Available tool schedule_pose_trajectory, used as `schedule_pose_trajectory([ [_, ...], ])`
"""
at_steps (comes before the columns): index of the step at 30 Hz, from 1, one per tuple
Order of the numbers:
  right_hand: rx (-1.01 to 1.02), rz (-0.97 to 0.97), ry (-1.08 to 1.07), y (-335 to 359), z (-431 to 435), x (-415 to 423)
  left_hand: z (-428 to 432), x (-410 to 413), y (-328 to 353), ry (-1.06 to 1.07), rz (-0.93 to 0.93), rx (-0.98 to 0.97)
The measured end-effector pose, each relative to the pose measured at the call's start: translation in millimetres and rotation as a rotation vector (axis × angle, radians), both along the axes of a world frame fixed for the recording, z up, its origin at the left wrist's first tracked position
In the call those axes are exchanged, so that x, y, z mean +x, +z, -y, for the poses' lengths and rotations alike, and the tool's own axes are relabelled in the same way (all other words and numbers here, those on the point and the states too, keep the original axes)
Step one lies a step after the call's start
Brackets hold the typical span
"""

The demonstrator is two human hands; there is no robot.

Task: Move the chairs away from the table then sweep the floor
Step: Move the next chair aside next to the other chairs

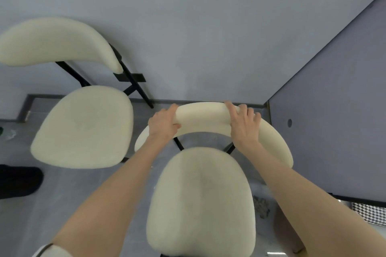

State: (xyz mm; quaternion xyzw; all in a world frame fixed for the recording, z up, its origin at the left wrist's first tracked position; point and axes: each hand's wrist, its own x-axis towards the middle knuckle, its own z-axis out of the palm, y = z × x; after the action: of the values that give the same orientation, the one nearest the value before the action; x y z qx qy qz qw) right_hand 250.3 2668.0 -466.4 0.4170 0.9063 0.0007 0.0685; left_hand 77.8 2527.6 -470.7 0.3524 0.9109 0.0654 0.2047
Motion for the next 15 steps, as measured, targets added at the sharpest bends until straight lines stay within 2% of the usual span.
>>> schedule_pose_trajectory([
  [5, -0.031, 0.011, -0.027, 6, -26, -29, -27, -30, -2, -0.017, -0.041, 0.049],
  [15, -0.178, -0.022, 0.051, 21, -110, -116, -91, -104, -2, 0.028, -0.099, 0.072],
])
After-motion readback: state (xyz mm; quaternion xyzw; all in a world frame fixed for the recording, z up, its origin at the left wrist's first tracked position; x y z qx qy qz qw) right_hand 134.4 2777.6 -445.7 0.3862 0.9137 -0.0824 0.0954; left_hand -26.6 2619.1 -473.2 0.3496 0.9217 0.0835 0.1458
